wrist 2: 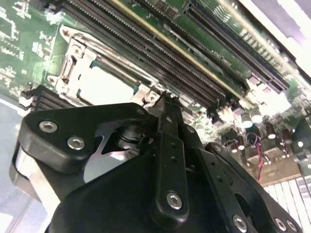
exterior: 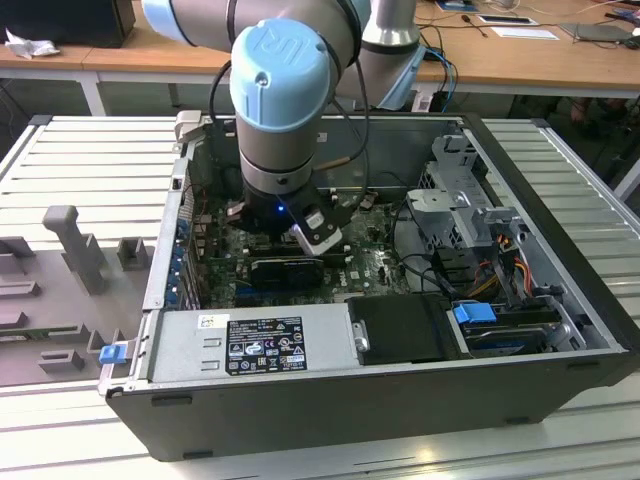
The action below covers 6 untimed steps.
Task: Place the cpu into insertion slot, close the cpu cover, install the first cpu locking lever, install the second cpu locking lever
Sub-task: 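Install the second cpu locking lever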
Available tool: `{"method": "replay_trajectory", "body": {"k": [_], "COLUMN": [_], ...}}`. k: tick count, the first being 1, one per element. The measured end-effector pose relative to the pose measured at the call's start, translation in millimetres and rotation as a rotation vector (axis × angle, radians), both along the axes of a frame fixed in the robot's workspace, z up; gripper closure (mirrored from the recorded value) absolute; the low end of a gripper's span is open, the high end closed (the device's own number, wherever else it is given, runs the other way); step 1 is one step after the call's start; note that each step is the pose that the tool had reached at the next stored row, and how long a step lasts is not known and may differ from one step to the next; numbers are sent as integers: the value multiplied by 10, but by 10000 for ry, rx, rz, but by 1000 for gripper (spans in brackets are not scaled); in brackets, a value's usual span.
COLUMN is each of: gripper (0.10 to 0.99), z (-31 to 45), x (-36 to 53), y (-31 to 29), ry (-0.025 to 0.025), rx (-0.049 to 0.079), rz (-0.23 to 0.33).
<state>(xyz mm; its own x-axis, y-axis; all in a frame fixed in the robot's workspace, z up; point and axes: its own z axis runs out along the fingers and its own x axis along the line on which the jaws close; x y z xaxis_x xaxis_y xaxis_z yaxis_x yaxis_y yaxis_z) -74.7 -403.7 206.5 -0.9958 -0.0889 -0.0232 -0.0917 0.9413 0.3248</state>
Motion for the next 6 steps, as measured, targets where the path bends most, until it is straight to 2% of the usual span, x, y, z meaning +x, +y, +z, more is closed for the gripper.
{"method": "replay_trajectory", "body": {"k": [6], "gripper": [980], "z": [84], "x": [0], "y": [0], "ry": [0], "rx": [1], "rz": [0]}}
